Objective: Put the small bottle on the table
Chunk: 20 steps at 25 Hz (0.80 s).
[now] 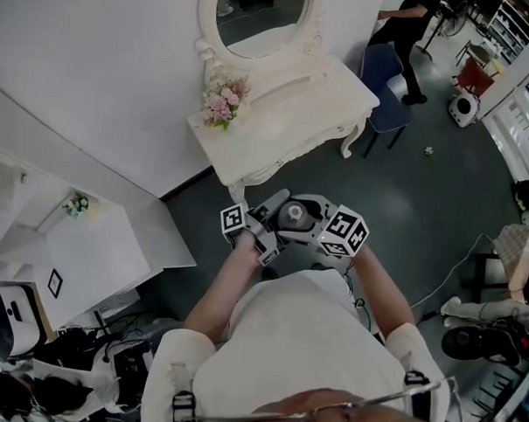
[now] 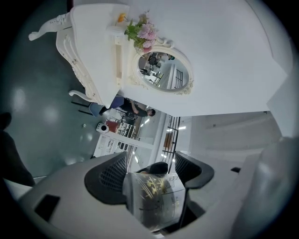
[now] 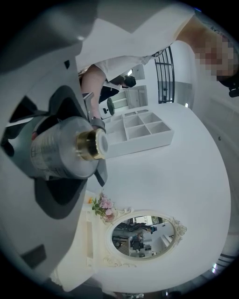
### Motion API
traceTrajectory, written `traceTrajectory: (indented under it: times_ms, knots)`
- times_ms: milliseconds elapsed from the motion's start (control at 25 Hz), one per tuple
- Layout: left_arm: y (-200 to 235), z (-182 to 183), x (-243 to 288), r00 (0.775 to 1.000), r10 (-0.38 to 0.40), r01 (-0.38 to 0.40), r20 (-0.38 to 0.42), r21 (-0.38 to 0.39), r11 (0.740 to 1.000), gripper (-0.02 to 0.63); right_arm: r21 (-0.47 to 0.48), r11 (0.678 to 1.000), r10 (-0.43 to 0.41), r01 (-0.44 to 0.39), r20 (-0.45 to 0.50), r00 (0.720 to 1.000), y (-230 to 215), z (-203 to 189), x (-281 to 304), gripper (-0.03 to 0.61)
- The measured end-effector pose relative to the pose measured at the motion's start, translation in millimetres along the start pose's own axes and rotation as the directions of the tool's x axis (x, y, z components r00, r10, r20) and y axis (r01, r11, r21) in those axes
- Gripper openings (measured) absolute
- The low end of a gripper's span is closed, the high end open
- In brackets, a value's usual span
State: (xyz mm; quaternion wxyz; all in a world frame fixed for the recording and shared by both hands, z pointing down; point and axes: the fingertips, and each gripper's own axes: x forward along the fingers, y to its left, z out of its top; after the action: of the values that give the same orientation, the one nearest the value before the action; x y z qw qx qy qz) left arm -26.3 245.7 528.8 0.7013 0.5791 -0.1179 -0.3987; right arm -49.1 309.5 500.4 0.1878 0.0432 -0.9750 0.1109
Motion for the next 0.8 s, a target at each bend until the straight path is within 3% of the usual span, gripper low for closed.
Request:
traceTrajectory:
  times_ms: [480, 800]
  knots:
    - [4.2, 12.1, -15.4, 0.999, 0.014, -0.016, -0.034, -0.047, 0.999, 0.314, 0.047, 0.997, -0.058, 0.058, 0.000, 0.998, -0.4, -2.8, 22.1, 0.359]
    - [12.2, 31.7, -1.7, 0.999, 0.030, -0.031, -0.024, -0.057, 0.998, 0.314, 0.064, 0.997, -0.043, 0.043, -0.002, 0.999, -24.9, -3.4, 25.8, 0.359]
